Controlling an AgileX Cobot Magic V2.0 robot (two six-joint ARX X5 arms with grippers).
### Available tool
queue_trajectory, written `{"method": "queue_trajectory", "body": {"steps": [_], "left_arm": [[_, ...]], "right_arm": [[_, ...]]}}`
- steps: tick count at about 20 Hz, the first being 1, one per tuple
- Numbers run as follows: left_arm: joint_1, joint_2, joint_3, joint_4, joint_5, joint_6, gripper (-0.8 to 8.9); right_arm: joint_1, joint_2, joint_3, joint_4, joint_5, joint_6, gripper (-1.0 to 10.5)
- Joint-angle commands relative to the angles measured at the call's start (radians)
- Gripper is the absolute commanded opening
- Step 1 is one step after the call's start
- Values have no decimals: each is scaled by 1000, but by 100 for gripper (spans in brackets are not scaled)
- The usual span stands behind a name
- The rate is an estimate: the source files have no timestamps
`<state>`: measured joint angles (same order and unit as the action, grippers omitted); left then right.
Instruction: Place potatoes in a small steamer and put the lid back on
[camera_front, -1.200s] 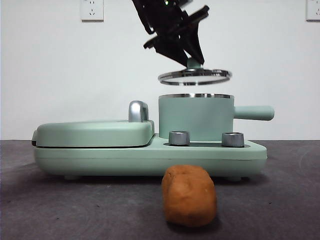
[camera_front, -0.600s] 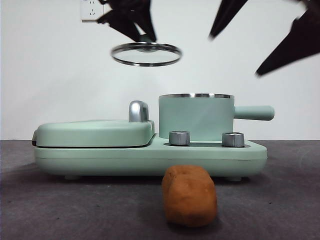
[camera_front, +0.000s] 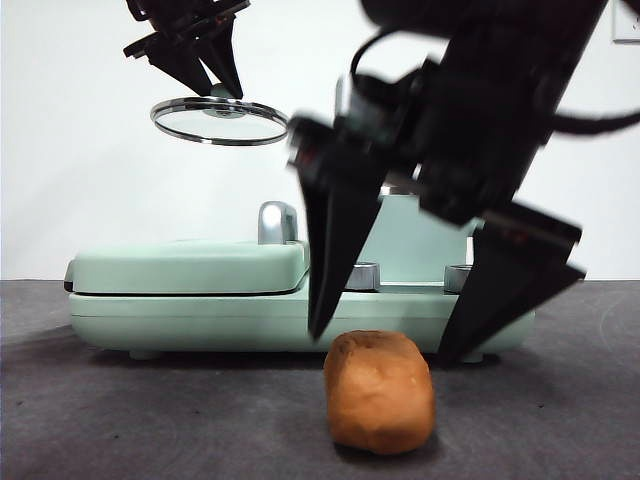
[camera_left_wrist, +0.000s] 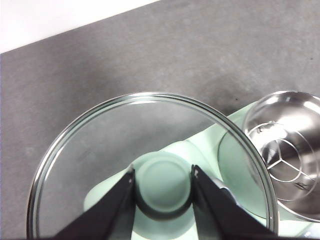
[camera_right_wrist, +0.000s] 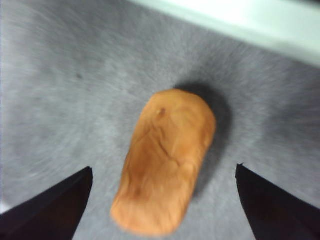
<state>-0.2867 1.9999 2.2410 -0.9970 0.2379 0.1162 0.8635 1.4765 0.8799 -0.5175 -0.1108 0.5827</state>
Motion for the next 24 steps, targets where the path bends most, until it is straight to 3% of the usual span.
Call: {"method": "queue_trajectory", "body": {"steps": [1,3,6,7,12,16,18,24], "left_arm": [[5,-10,37,24,6,3,15],[10,-10,37,24,6,3,15],[13,-10,37,24,6,3,15],[16,-10,37,25,6,3,15],[25,-10,37,24,6,3,15],[25,-10,37,26,6,3,15],[25,-10,37,30,6,2,15],[24,-10,37,32,6,-5,15]], "right_arm": [[14,67,18,27,2,20,457],[14,108,18,46,3,19,433],[14,128,18,65,3,18,141],[14,126,19,70,-4,18,93],[-20,116,157,-46,-108,-16,88],[-109,118,427,-277,-106,-180,86],[-176,127,556,-317,-97,-244,58],[-372,311,915,-451,-97,-359,46]]}}
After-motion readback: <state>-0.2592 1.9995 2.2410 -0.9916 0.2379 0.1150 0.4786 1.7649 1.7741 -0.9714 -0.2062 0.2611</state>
